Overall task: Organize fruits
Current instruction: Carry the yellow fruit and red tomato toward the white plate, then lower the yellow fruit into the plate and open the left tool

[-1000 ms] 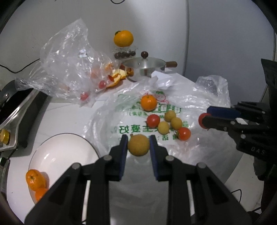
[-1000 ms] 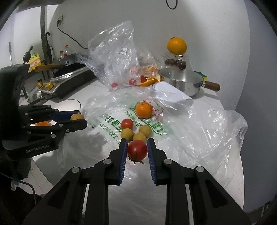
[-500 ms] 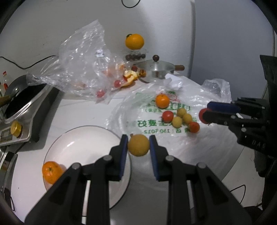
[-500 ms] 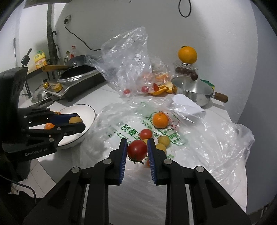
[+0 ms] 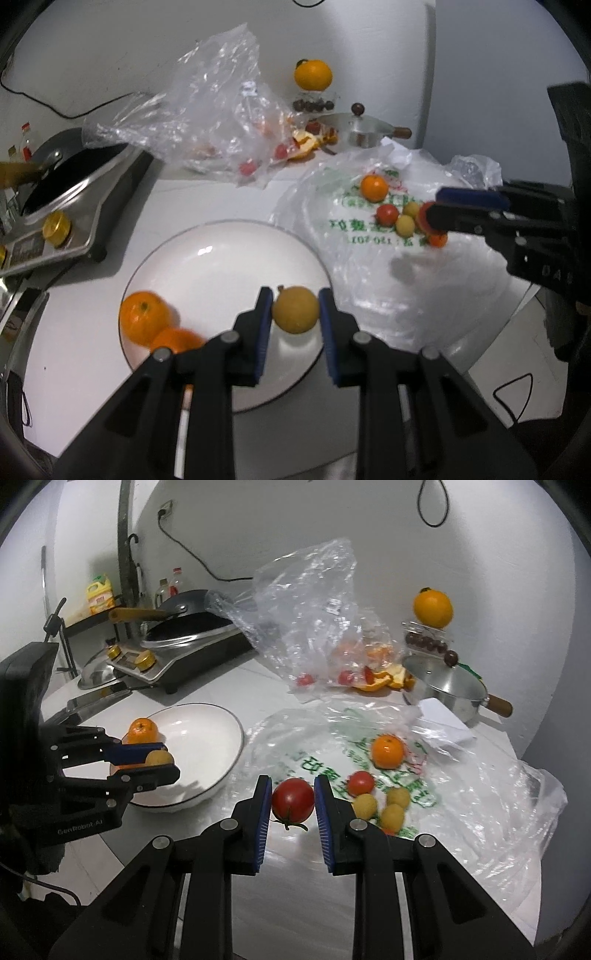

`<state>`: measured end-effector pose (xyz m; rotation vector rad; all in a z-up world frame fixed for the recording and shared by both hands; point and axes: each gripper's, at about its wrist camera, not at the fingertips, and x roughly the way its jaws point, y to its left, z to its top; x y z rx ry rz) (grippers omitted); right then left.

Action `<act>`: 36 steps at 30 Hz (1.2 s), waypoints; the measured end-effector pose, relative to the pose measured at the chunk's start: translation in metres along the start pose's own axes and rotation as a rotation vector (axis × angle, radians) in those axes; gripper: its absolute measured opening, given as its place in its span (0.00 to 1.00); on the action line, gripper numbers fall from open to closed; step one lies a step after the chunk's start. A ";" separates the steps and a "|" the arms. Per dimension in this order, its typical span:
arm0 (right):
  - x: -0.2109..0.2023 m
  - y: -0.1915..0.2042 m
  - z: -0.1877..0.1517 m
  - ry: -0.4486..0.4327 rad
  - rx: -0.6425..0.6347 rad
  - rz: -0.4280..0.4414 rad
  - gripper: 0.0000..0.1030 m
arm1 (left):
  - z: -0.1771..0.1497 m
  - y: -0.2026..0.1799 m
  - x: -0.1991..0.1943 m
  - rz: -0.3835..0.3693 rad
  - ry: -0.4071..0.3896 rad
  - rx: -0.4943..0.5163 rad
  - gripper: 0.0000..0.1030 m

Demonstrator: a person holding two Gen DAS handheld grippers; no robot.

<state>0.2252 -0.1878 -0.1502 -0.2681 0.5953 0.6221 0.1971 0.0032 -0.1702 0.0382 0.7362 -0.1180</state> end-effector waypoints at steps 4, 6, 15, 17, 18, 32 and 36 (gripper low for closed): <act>0.005 0.015 0.005 0.004 -0.024 0.013 0.24 | -0.010 0.007 -0.003 -0.003 0.014 0.001 0.25; 0.007 0.023 0.007 0.003 -0.035 0.018 0.24 | -0.013 0.009 -0.004 0.000 0.015 0.005 0.25; 0.016 0.049 0.007 0.022 -0.060 0.034 0.24 | -0.026 0.017 -0.004 -0.020 0.035 0.015 0.25; 0.017 0.053 0.008 0.024 -0.065 0.037 0.24 | -0.028 0.018 -0.005 -0.025 0.032 0.015 0.25; 0.017 0.055 0.008 0.026 -0.068 0.038 0.24 | -0.029 0.018 -0.005 -0.025 0.031 0.016 0.25; 0.033 0.075 0.012 0.049 -0.083 0.054 0.24 | -0.029 0.032 -0.018 -0.047 -0.029 -0.005 0.27; 0.038 0.082 0.012 0.060 -0.092 0.062 0.24 | -0.027 0.042 -0.025 -0.034 -0.071 -0.035 0.27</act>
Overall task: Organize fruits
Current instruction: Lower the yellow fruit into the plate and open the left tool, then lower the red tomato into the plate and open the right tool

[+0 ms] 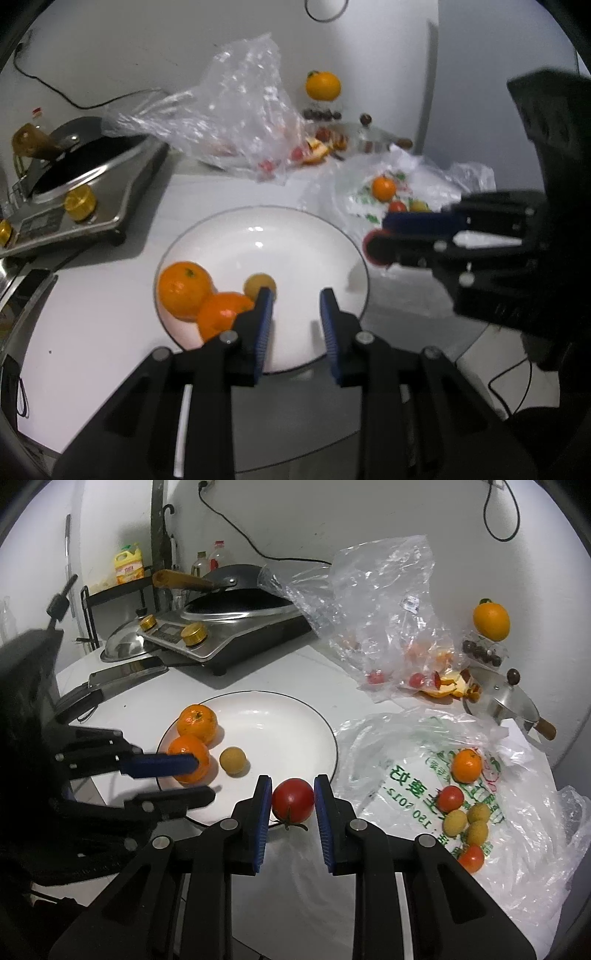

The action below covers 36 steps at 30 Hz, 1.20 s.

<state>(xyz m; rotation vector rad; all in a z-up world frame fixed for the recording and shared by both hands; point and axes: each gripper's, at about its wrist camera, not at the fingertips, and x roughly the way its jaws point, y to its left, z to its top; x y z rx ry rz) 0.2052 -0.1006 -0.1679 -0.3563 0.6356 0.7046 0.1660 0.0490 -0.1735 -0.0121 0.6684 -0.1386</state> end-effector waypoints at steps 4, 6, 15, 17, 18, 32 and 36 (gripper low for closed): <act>0.006 0.005 0.002 0.008 -0.008 0.011 0.24 | 0.002 0.010 -0.003 0.018 -0.017 -0.020 0.27; 0.010 0.009 0.003 0.012 -0.011 0.017 0.24 | 0.001 0.016 -0.004 0.023 -0.019 -0.028 0.27; 0.029 0.030 0.006 0.045 -0.029 0.066 0.24 | -0.004 0.035 -0.007 0.044 -0.026 -0.058 0.28; 0.033 0.035 0.007 0.049 -0.032 0.076 0.24 | -0.005 0.039 -0.008 0.051 -0.027 -0.063 0.29; 0.035 0.037 0.007 0.052 -0.032 0.081 0.24 | -0.006 0.042 -0.009 0.054 -0.027 -0.067 0.30; 0.053 0.052 0.005 0.091 -0.026 0.123 0.25 | -0.012 0.051 -0.015 0.079 -0.027 -0.082 0.32; 0.051 0.051 0.004 0.089 -0.017 0.126 0.25 | -0.012 0.048 -0.017 0.083 -0.029 -0.077 0.33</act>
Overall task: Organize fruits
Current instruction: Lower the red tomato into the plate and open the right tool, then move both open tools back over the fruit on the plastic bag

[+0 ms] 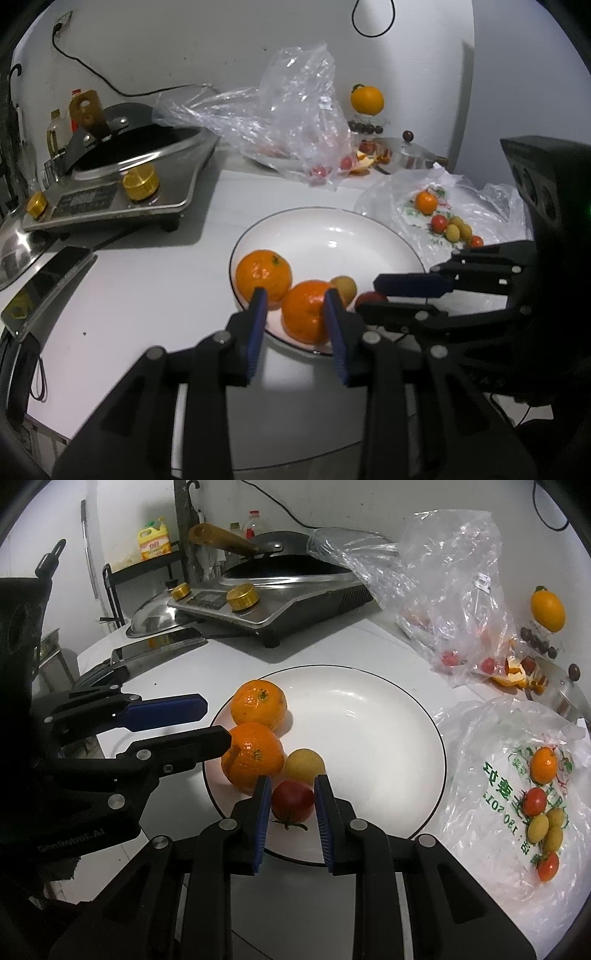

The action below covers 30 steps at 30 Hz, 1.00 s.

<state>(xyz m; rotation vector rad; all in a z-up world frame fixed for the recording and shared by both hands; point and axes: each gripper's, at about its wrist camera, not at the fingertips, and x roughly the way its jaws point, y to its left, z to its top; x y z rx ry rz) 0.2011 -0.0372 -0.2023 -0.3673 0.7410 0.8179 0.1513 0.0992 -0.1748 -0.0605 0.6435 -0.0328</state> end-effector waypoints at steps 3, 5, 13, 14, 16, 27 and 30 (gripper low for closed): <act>-0.004 -0.002 -0.001 -0.010 0.008 -0.004 0.25 | 0.001 -0.003 -0.001 0.003 -0.002 0.004 0.38; -0.009 -0.004 -0.001 -0.024 0.012 -0.006 0.25 | 0.002 -0.005 -0.003 -0.001 -0.006 0.003 0.44; -0.030 -0.017 -0.006 -0.059 0.032 -0.026 0.25 | 0.006 -0.020 -0.007 -0.006 -0.013 0.016 0.50; -0.032 -0.019 -0.007 -0.063 0.034 -0.030 0.25 | 0.007 -0.023 -0.007 -0.008 -0.012 0.018 0.50; -0.038 -0.024 -0.009 -0.071 0.040 -0.039 0.25 | 0.008 -0.029 -0.007 -0.009 -0.011 0.025 0.50; -0.065 -0.051 -0.026 -0.108 0.080 -0.068 0.25 | 0.015 -0.063 -0.007 -0.013 -0.003 0.065 0.50; -0.072 -0.059 -0.031 -0.116 0.090 -0.076 0.25 | 0.017 -0.075 -0.006 -0.020 0.000 0.080 0.50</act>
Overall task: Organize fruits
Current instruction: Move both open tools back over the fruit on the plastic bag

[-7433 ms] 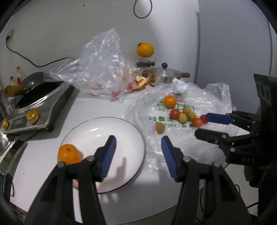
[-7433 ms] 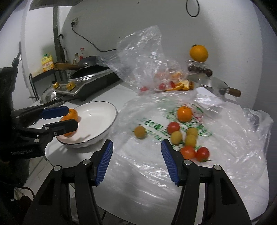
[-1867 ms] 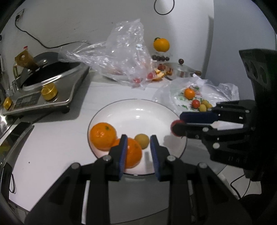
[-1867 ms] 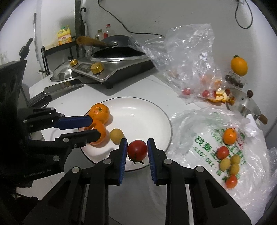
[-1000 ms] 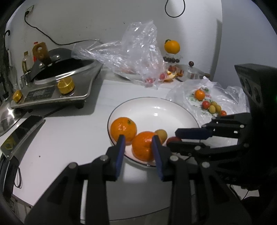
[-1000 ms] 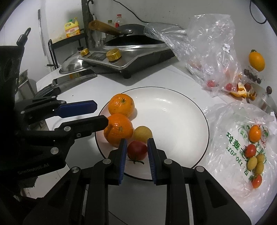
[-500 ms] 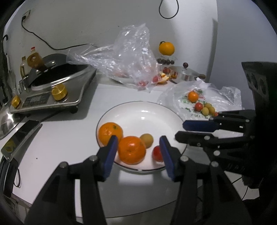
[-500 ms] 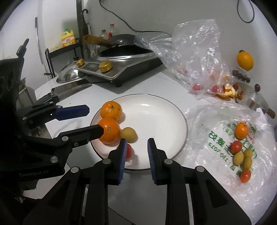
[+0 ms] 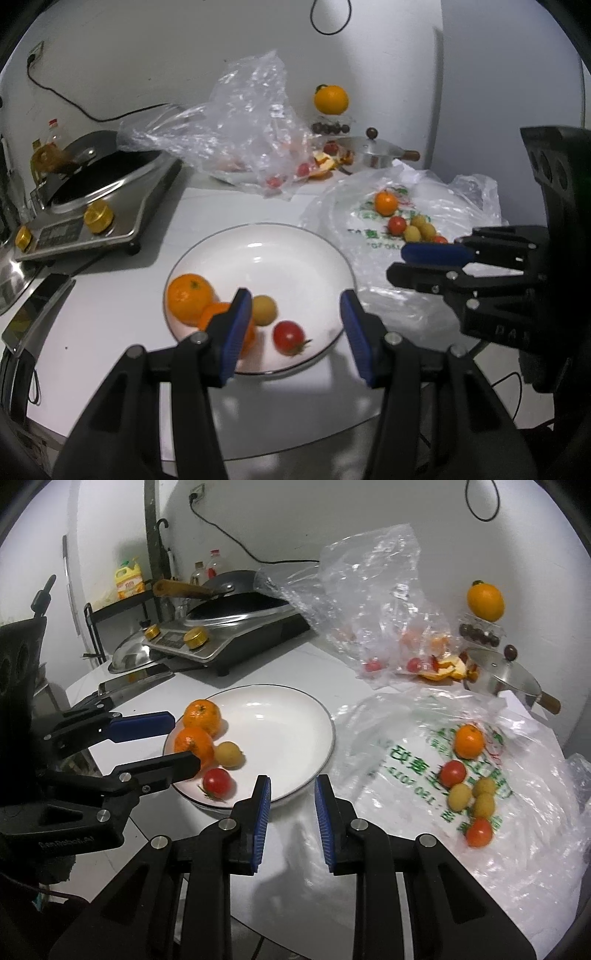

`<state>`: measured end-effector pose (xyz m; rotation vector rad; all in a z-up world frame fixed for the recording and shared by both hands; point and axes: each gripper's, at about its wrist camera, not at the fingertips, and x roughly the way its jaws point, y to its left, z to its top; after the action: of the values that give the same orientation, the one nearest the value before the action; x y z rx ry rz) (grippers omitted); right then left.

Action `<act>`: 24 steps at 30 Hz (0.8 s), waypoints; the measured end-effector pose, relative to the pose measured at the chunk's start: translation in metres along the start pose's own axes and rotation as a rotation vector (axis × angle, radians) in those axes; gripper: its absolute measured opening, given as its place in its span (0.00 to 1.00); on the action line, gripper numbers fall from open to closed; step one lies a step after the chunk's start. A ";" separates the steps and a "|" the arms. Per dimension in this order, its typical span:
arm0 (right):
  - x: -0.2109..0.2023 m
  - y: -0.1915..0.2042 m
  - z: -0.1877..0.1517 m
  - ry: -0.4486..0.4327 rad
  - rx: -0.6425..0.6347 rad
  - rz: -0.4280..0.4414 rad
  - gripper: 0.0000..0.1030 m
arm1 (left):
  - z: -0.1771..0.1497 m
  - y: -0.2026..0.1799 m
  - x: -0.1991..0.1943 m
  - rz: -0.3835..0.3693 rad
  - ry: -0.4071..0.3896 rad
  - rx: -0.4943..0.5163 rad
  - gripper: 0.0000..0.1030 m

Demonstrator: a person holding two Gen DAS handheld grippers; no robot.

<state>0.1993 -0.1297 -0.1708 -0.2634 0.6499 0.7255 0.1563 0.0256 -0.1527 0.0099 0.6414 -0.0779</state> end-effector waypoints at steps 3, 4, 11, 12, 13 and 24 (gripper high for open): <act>-0.007 -0.011 -0.004 -0.008 0.013 -0.011 0.25 | 0.003 -0.010 0.002 -0.008 0.001 0.015 0.50; -0.009 -0.013 -0.006 -0.010 0.017 -0.015 0.25 | 0.005 -0.015 0.003 -0.011 0.002 0.022 0.50; -0.022 -0.040 -0.018 -0.020 0.057 -0.045 0.25 | 0.011 -0.037 0.010 -0.029 0.011 0.055 0.50; -0.024 -0.045 -0.019 -0.020 0.063 -0.051 0.25 | 0.012 -0.040 0.011 -0.031 0.013 0.059 0.50; -0.024 -0.048 -0.021 -0.021 0.068 -0.055 0.25 | 0.013 -0.043 0.013 -0.034 0.015 0.063 0.50; -0.027 -0.088 -0.034 -0.019 0.118 -0.089 0.25 | 0.023 -0.068 0.030 -0.049 0.043 0.097 0.50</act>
<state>0.2292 -0.2229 -0.1798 -0.1754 0.6561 0.6019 0.1888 -0.0446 -0.1514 0.0896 0.6805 -0.1566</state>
